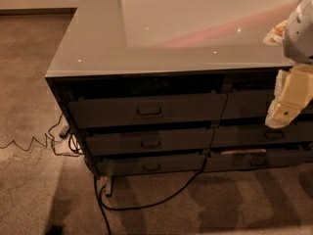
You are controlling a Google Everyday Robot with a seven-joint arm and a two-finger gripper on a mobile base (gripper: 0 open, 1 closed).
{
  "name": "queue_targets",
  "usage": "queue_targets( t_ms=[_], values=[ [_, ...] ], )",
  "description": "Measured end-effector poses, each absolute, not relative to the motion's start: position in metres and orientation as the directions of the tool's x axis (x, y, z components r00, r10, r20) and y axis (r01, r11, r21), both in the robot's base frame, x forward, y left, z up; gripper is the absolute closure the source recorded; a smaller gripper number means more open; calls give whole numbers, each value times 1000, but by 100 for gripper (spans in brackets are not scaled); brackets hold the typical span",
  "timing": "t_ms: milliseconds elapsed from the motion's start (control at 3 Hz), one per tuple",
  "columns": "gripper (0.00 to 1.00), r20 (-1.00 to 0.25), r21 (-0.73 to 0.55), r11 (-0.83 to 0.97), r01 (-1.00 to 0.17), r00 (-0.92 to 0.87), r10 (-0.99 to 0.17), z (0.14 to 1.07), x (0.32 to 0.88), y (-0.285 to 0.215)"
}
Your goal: Open top drawer
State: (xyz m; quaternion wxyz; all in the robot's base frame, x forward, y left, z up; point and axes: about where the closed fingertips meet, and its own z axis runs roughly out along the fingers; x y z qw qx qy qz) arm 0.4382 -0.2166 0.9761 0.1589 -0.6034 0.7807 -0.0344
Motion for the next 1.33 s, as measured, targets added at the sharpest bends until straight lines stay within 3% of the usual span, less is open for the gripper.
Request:
queue_targets(
  t_ms=[667, 1333],
  values=[
    [0, -246, -247, 224, -943, -162, -956, 963, 444, -210],
    [0, -252, -148, 21, -989, 17, -967, 885, 466, -167]
  ],
)
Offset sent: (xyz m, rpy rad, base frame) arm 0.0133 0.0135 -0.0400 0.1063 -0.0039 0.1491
